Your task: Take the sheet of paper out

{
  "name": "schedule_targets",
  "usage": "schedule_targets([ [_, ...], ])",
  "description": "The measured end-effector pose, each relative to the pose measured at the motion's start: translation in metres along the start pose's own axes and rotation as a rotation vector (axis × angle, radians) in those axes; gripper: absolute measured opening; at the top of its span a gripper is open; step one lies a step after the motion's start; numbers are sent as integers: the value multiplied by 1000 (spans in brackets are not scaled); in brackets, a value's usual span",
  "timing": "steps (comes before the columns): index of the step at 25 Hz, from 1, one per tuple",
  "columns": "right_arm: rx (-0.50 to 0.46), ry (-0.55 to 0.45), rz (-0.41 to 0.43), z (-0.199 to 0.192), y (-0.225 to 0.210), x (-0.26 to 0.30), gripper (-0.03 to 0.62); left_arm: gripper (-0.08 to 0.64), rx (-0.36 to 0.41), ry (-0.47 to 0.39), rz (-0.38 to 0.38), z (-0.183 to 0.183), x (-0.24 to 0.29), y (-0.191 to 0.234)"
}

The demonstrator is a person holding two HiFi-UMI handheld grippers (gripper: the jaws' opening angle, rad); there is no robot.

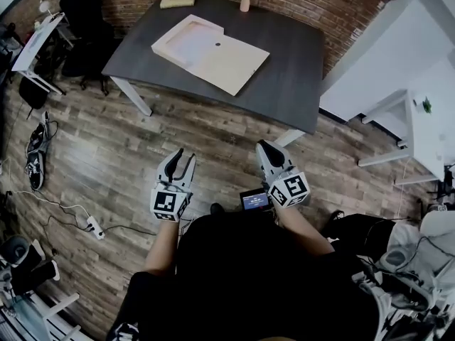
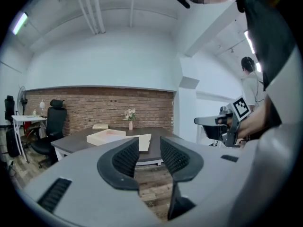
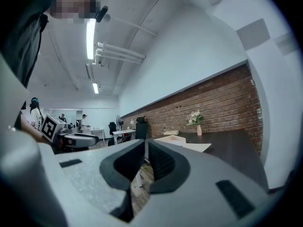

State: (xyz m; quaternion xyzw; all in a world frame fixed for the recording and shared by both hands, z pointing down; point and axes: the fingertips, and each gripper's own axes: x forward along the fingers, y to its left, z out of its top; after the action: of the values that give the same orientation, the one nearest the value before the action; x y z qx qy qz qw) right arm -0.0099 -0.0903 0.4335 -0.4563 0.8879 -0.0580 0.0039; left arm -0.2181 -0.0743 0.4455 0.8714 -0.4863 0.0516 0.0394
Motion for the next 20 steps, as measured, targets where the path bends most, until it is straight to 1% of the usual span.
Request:
schedule_targets([
  [3, 4, 15, -4, -2, -12, 15, 26, 123, -20, 13, -5, -4, 29, 19],
  [6, 23, 23, -22, -4, -33, 30, 26, 123, -29, 26, -6, -4, 57, 34],
  [8, 30, 17, -19, -2, -51, 49, 26, 123, -27, 36, 3, -5, 81, 47],
  [12, 12, 3, 3, -1, -93, 96, 26, 123, -9, 61, 28, -5, 133, 73],
  [15, 25, 6, 32, 3, -126, 136, 26, 123, -24, 55, 61, 6, 171, 94],
  [18, 33, 16, 72, 10, -157, 170, 26, 123, -39, 71, 83, 13, 209, 108],
  [20, 32, 21, 84, 15, -179, 188, 26, 123, -38, 80, 95, 18, 234, 116],
])
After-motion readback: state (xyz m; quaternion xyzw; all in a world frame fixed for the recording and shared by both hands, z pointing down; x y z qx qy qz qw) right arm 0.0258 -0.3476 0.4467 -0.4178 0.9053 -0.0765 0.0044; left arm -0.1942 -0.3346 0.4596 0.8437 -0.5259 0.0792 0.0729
